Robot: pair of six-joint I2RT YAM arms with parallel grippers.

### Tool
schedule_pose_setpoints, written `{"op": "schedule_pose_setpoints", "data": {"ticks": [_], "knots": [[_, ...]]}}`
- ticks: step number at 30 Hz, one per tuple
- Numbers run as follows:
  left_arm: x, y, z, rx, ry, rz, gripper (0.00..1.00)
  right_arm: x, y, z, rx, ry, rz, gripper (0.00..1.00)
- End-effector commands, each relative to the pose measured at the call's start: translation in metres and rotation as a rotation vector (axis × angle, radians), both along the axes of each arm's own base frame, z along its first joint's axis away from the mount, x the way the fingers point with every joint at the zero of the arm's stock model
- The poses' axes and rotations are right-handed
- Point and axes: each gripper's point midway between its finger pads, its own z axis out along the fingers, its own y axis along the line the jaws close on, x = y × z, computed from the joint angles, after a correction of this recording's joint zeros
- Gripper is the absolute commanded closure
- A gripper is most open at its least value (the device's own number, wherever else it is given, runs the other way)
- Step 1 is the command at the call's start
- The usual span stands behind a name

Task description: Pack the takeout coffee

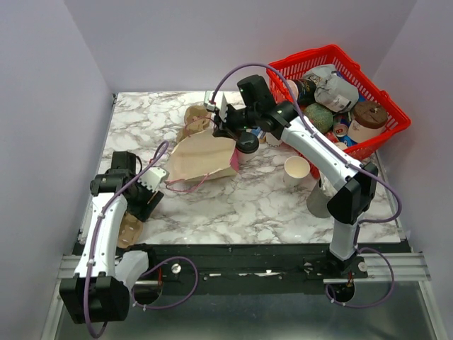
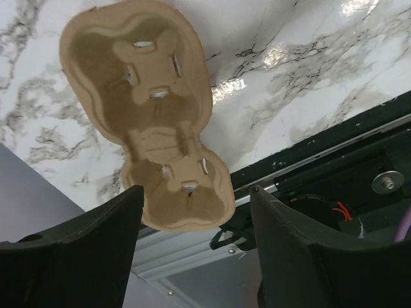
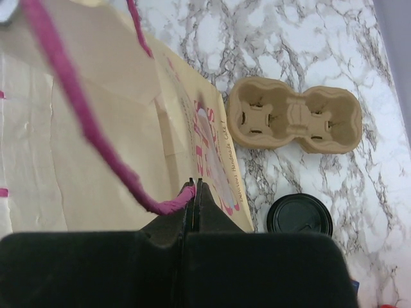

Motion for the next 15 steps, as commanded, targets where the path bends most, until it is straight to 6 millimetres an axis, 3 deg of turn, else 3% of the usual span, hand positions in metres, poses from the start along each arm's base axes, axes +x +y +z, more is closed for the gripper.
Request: {"op": "schedule_pose_setpoints", "data": {"ticks": [1, 3, 4, 5, 8, 11, 13, 15], "knots": [[0.003, 0.006, -0.01, 0.004, 0.042, 0.069, 0.28, 0.002, -0.005, 0.007, 0.005, -0.029, -0.05, 1.0], [0.005, -0.007, -0.001, -0.068, 0.018, -0.001, 0.29, 0.003, -0.007, 0.003, -0.003, -0.023, -0.059, 1.0], [0.009, -0.016, 0.019, -0.119, -0.044, -0.056, 0.27, 0.004, -0.007, 0.001, -0.007, -0.018, -0.066, 1.0], [-0.005, -0.042, 0.03, -0.249, -0.037, -0.143, 0.25, 0.006, -0.008, 0.0, -0.011, -0.02, -0.075, 0.99], [-0.013, -0.056, 0.067, -0.271, -0.187, -0.309, 0.16, 0.007, -0.008, 0.002, -0.007, -0.021, -0.078, 0.99], [-0.007, -0.045, 0.081, -0.201, -0.267, -0.265, 0.1, 0.007, -0.004, 0.004, 0.002, -0.016, -0.074, 0.99], [-0.004, -0.032, 0.086, -0.135, -0.284, -0.214, 0.18, 0.008, -0.003, 0.001, 0.001, -0.009, -0.077, 0.99], [0.01, -0.018, 0.108, -0.065, -0.417, -0.132, 0.21, 0.01, -0.003, -0.002, -0.003, -0.006, -0.083, 1.0]]}}
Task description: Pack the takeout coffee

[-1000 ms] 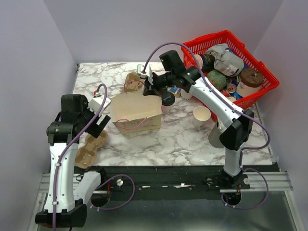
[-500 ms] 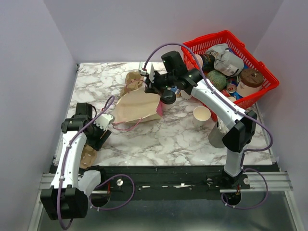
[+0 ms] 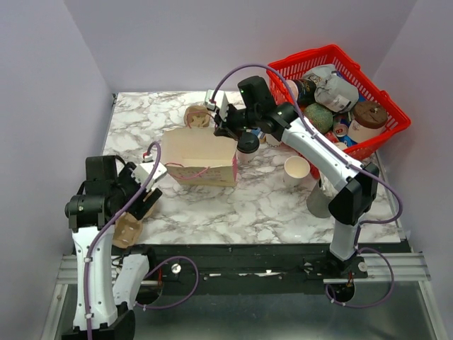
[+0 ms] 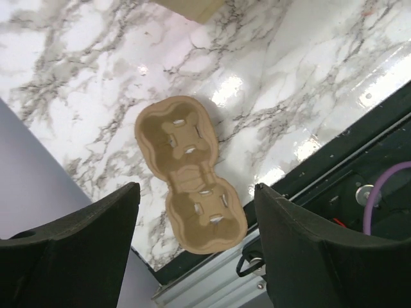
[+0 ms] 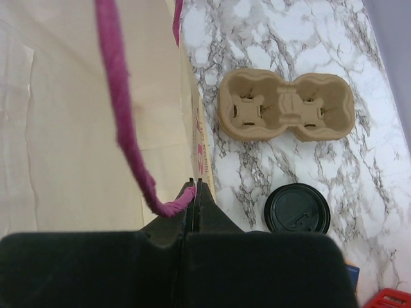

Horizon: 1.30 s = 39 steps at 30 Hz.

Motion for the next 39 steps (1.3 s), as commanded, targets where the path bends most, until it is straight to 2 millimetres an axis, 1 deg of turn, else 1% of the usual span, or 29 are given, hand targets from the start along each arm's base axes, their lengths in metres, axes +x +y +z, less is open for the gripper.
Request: {"op": "schedule_pose_setpoints", "data": {"ticks": [1, 2, 3, 4, 5, 6, 7, 8, 9, 10, 12, 13, 17, 18, 20, 21, 25, 28, 32, 35, 39], "knots": [[0.012, 0.02, 0.031, 0.055, -0.175, 0.137, 0.18, 0.003, 0.002, -0.002, -0.001, 0.008, -0.025, 0.99], [0.02, 0.023, 0.061, 0.05, -0.342, 0.177, 0.14, 0.004, 0.002, -0.002, 0.0, 0.011, -0.025, 0.99], [0.021, 0.026, 0.068, 0.054, -0.388, 0.197, 0.06, 0.003, 0.002, -0.003, 0.0, 0.014, -0.023, 0.99], [0.022, 0.035, 0.072, 0.078, -0.401, 0.244, 0.05, 0.003, 0.003, -0.003, 0.002, 0.017, -0.021, 0.99], [0.023, 0.041, 0.06, 0.086, -0.334, 0.284, 0.06, 0.003, 0.002, -0.003, 0.004, 0.022, -0.02, 1.0], [0.021, 0.044, 0.047, 0.091, -0.266, 0.315, 0.09, 0.005, 0.002, 0.0, 0.009, 0.02, -0.021, 0.99], [0.017, 0.05, 0.02, 0.12, -0.168, 0.335, 0.13, 0.005, 0.002, 0.001, 0.014, 0.028, -0.023, 0.99], [0.009, 0.049, -0.003, 0.128, -0.061, 0.327, 0.17, 0.005, 0.001, 0.003, 0.026, 0.035, -0.018, 0.99], [0.005, 0.049, -0.015, 0.129, -0.025, 0.327, 0.19, 0.006, 0.0, 0.004, 0.03, 0.038, -0.017, 0.99], [-0.001, 0.048, -0.036, 0.126, 0.032, 0.331, 0.19, 0.005, 0.001, 0.006, 0.036, 0.041, -0.013, 1.0], [-0.002, 0.045, -0.046, 0.102, 0.048, 0.339, 0.2, 0.003, 0.001, 0.009, 0.045, 0.043, -0.002, 0.99], [-0.003, 0.043, -0.055, 0.081, 0.076, 0.358, 0.21, 0.002, 0.0, 0.009, 0.046, 0.045, -0.001, 1.0], [0.007, 0.032, -0.066, -0.031, 0.136, 0.361, 0.25, -0.005, 0.0, 0.009, 0.052, 0.065, 0.017, 0.99], [0.008, 0.031, -0.068, -0.061, 0.154, 0.365, 0.28, -0.007, -0.001, 0.01, 0.054, 0.07, 0.025, 1.0], [0.007, 0.036, -0.084, -0.051, 0.221, 0.341, 0.31, -0.015, -0.001, 0.01, 0.058, 0.083, 0.056, 0.99], [0.006, 0.042, -0.088, -0.05, 0.237, 0.355, 0.34, -0.016, -0.001, 0.01, 0.059, 0.088, 0.061, 0.99], [-0.001, 0.058, -0.107, -0.012, 0.304, 0.309, 0.39, -0.018, -0.001, 0.01, 0.061, 0.095, 0.067, 1.0], [-0.007, 0.064, -0.124, 0.023, 0.353, 0.266, 0.41, -0.019, 0.0, 0.011, 0.065, 0.093, 0.073, 0.99], [0.005, 0.07, -0.135, 0.045, 0.328, 0.246, 0.41, -0.018, 0.001, 0.013, 0.069, 0.09, 0.075, 0.99], [0.011, 0.069, -0.141, 0.031, 0.326, 0.236, 0.4, -0.018, 0.001, 0.013, 0.067, 0.09, 0.076, 0.99], [0.02, 0.074, -0.149, 0.039, 0.314, 0.252, 0.42, -0.019, 0.0, 0.012, 0.065, 0.096, 0.074, 1.0]]}}
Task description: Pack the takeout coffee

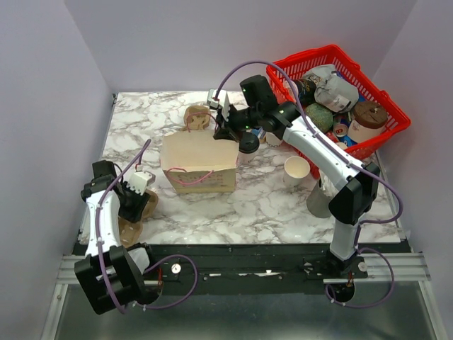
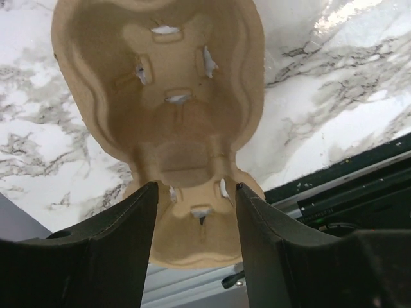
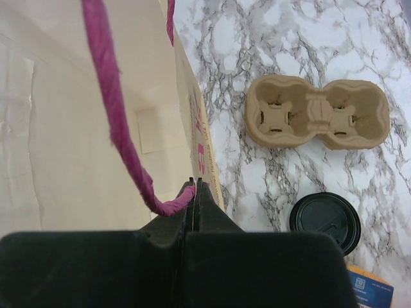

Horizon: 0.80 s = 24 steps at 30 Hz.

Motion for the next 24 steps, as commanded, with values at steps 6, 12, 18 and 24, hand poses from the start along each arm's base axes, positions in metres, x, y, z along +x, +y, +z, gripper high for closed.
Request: {"op": "schedule_pose_setpoints", "data": {"ticks": [6, 12, 18, 24], "knots": [[0.018, 0.003, -0.019, -0.005, -0.053, -0.008, 0.43, -0.006, -0.001, 0.015, 0.028, 0.001, 0.025, 1.0], [0.018, 0.01, -0.025, 0.033, -0.06, 0.008, 0.42, -0.007, -0.003, 0.01, 0.017, 0.011, 0.017, 1.0], [0.024, 0.015, -0.021, 0.055, -0.097, 0.045, 0.41, -0.009, -0.002, 0.008, 0.013, 0.019, 0.023, 0.99], [0.021, 0.013, -0.025, 0.034, -0.052, 0.059, 0.43, -0.007, -0.002, 0.006, 0.01, 0.018, 0.02, 0.99]]}}
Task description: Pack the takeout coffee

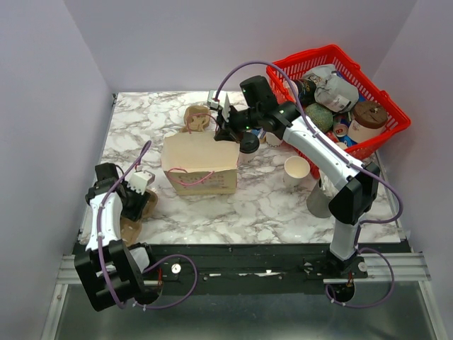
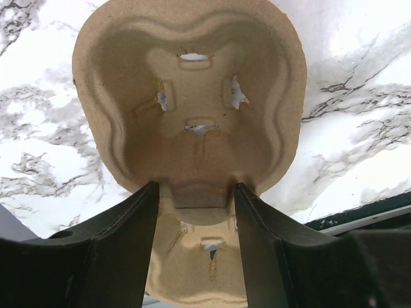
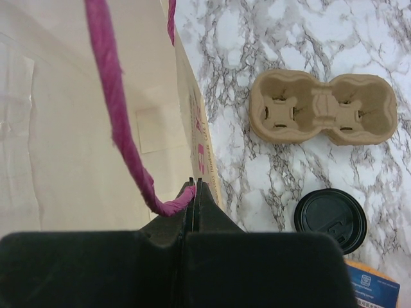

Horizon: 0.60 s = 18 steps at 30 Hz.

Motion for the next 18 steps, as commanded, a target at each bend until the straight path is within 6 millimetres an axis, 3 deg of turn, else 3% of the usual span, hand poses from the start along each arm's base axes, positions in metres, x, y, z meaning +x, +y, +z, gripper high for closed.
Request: {"op": "schedule_pose_setpoints", "data": {"ticks": [1, 11, 18], "knots": [[0.0, 0.004, -0.001, 0.005, 0.013, 0.025, 0.43, -0.005, -0.001, 0.01, 0.024, -0.001, 0.019, 0.99], [-0.007, 0.006, -0.007, 0.017, 0.048, 0.057, 0.43, -0.006, -0.003, 0.008, 0.017, -0.003, 0.014, 1.0], [-0.012, 0.002, -0.007, -0.007, 0.052, 0.074, 0.51, -0.004, -0.004, 0.008, 0.013, -0.007, 0.009, 0.99]]}}
